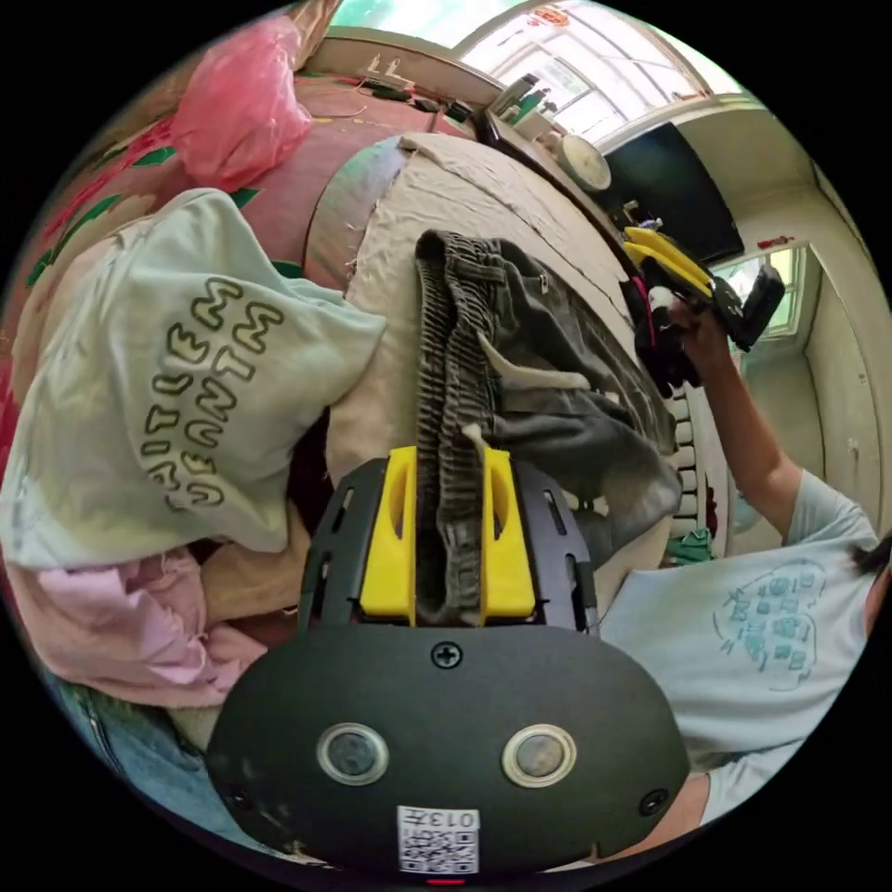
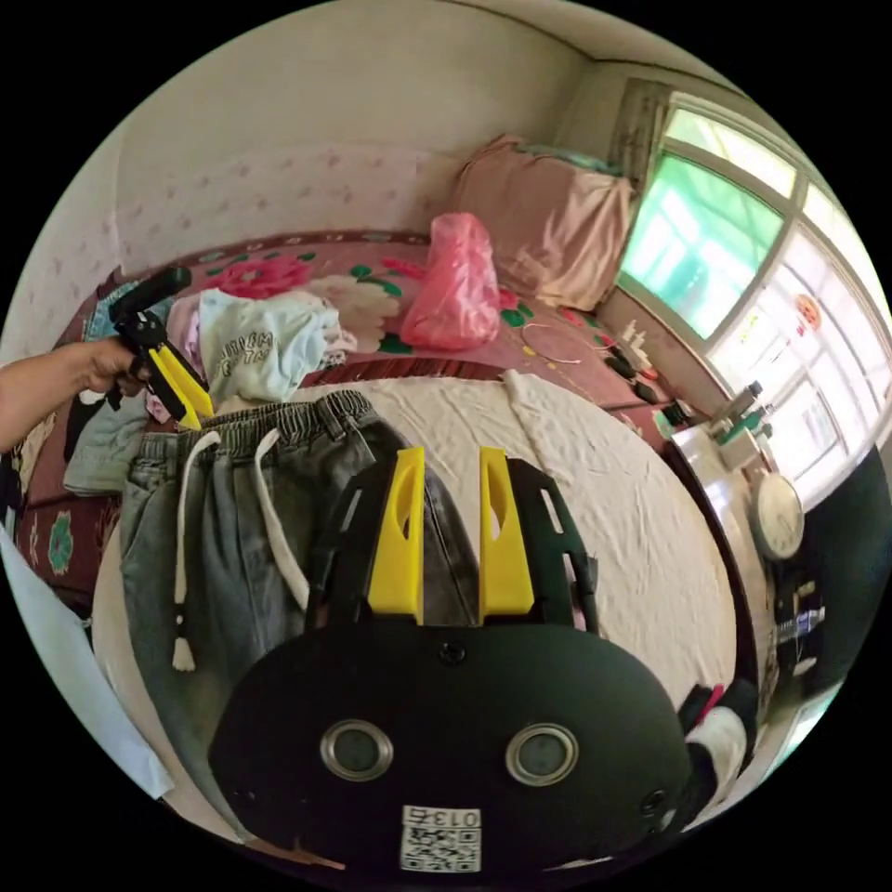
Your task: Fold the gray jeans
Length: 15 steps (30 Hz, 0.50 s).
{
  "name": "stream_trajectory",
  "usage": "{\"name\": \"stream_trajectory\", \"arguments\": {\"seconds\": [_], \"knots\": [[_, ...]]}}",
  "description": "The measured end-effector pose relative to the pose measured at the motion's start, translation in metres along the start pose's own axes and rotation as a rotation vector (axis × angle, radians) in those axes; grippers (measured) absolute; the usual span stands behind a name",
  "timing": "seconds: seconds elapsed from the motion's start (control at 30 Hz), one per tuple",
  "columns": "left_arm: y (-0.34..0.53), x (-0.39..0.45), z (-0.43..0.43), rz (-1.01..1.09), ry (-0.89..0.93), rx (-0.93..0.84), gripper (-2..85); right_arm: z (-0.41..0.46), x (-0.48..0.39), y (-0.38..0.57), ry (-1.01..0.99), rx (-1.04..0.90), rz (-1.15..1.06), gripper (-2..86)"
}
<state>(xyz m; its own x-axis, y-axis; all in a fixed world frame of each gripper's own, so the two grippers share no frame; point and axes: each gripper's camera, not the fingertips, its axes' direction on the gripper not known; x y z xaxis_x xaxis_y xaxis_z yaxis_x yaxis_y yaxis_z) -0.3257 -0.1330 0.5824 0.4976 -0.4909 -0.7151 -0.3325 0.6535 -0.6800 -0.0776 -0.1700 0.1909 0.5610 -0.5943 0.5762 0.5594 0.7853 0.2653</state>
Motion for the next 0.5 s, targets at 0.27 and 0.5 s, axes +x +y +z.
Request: {"name": "stream_trajectory", "arguments": {"seconds": [0.27, 0.5], "knots": [[0.059, 0.038, 0.019, -0.099, -0.155, -0.009, 15.3, -0.158, 0.015, 0.209, 0.203, -0.229, 0.500, 8.5], [0.030, 0.048, 0.024, -0.129, -0.263, -0.004, 3.9, -0.285, -0.007, 0.367, 0.521, -0.499, 1.079, 7.7]]}}
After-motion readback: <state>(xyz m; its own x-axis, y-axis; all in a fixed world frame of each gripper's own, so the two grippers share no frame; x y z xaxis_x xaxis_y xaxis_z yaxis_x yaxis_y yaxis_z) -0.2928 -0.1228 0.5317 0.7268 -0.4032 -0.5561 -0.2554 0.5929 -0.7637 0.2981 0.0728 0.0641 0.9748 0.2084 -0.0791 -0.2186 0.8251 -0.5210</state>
